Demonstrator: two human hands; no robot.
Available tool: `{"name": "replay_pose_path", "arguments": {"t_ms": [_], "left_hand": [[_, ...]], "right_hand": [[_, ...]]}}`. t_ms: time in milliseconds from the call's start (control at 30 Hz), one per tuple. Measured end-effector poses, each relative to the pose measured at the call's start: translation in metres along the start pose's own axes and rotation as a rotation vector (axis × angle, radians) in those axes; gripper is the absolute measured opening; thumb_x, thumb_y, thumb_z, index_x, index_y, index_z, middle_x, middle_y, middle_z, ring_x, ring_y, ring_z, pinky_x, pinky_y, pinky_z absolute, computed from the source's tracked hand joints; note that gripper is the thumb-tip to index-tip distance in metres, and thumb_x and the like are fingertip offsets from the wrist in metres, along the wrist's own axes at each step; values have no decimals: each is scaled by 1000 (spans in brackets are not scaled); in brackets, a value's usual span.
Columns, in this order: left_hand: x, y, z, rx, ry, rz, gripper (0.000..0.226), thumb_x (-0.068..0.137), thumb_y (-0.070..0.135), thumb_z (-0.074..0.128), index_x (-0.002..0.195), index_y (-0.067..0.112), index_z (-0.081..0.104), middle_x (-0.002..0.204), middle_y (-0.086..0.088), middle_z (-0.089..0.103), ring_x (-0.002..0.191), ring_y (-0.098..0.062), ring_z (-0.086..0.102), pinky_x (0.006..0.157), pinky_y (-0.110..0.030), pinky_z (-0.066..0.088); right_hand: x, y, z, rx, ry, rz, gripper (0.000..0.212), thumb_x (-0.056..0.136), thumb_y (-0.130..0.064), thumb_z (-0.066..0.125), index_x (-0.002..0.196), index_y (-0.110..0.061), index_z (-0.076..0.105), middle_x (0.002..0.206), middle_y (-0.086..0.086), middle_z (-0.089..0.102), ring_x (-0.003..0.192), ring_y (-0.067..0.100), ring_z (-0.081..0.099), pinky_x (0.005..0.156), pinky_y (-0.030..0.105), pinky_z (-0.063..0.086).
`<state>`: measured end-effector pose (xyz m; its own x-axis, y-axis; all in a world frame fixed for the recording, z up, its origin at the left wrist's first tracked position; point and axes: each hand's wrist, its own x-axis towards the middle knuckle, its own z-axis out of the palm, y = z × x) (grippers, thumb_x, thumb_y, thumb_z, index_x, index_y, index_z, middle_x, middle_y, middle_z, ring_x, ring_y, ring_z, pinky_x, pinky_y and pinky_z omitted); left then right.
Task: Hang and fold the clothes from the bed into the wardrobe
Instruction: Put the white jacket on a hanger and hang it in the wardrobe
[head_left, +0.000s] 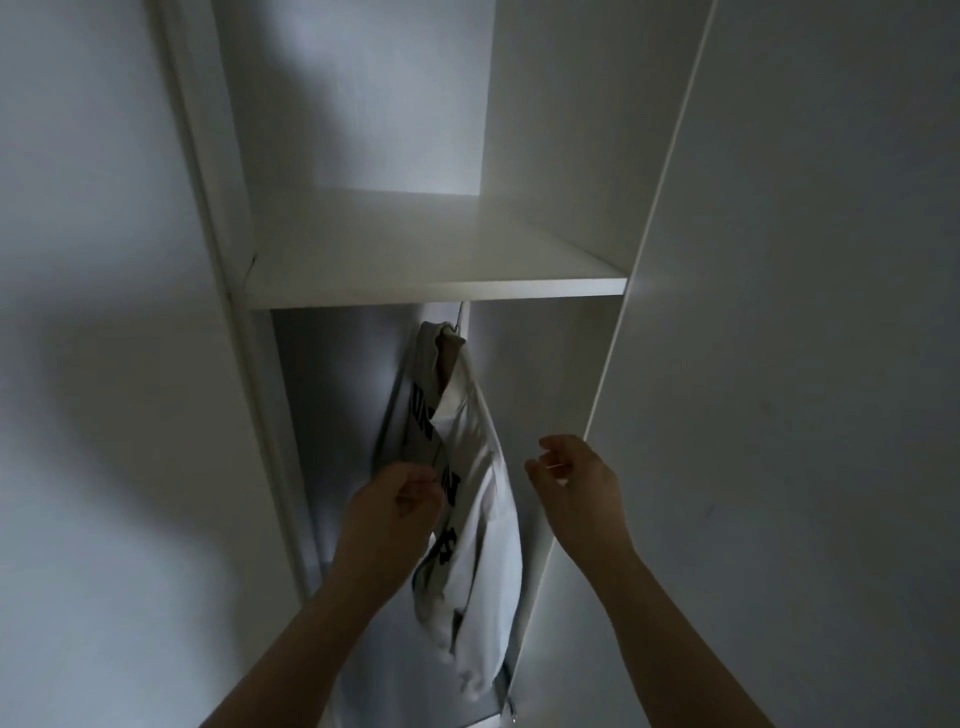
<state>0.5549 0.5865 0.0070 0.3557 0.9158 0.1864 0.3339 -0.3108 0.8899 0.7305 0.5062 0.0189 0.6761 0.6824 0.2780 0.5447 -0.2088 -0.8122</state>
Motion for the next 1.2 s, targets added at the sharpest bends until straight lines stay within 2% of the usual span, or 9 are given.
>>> {"name": "replay_pose_path", "arguments": {"t_ms": [133, 267, 400, 667, 833, 967, 1200], "left_hand": [[-44, 17, 14, 12, 1, 13, 13, 88, 16, 63, 98, 22, 67, 86, 13, 66, 81, 0, 61, 67, -11, 43], [-99, 36, 26, 50, -12, 35, 13, 91, 18, 60, 96, 30, 59, 87, 14, 63, 81, 3, 60, 62, -5, 39], [-152, 61, 32, 99, -34, 72, 13, 92, 19, 59, 97, 30, 56, 87, 14, 60, 82, 5, 57, 64, -5, 38], [-222, 97, 42, 127, -65, 114, 19, 93, 19, 57, 111, 14, 60, 93, 6, 62, 83, 3, 56, 69, -5, 40], [-269, 104, 40, 117, -72, 132, 15, 93, 20, 57, 107, 15, 59, 83, 15, 57, 78, 7, 53, 59, -1, 41], [-315, 98, 41, 110, -109, 100, 13, 93, 20, 58, 105, 17, 60, 79, 19, 55, 74, 9, 52, 59, -2, 41], [-368, 110, 44, 113, -100, 113, 9, 92, 22, 60, 100, 20, 61, 76, 19, 56, 71, 7, 55, 59, -2, 41]], "right_hand": [[-29, 6, -35, 40, -40, -6, 26, 89, -17, 62, 115, -17, 62, 94, -6, 64, 86, 6, 60, 69, 9, 40], [-61, 17, -78, 78, -30, -39, 21, 90, -19, 63, 110, -22, 62, 89, -14, 62, 83, -2, 59, 66, 7, 41], [-99, 25, -116, 127, -30, -29, 21, 90, -21, 64, 111, -19, 62, 88, -12, 62, 82, -1, 58, 63, 5, 44], [-172, 21, -174, 132, 20, -39, 21, 91, -23, 63, 112, -21, 61, 90, -14, 61, 84, -2, 58, 68, 4, 41], [-229, 26, -203, 135, 42, -3, 19, 91, -24, 63, 109, -27, 60, 93, -16, 63, 86, -5, 59, 65, 2, 43], [-281, 39, -220, 137, 39, 43, 18, 90, -21, 64, 108, -25, 63, 88, -15, 65, 83, -9, 60, 66, 1, 43], [-313, 43, -257, 148, 60, 25, 15, 91, -18, 63, 105, -23, 62, 88, -15, 64, 83, -4, 60, 65, 0, 42]]}}
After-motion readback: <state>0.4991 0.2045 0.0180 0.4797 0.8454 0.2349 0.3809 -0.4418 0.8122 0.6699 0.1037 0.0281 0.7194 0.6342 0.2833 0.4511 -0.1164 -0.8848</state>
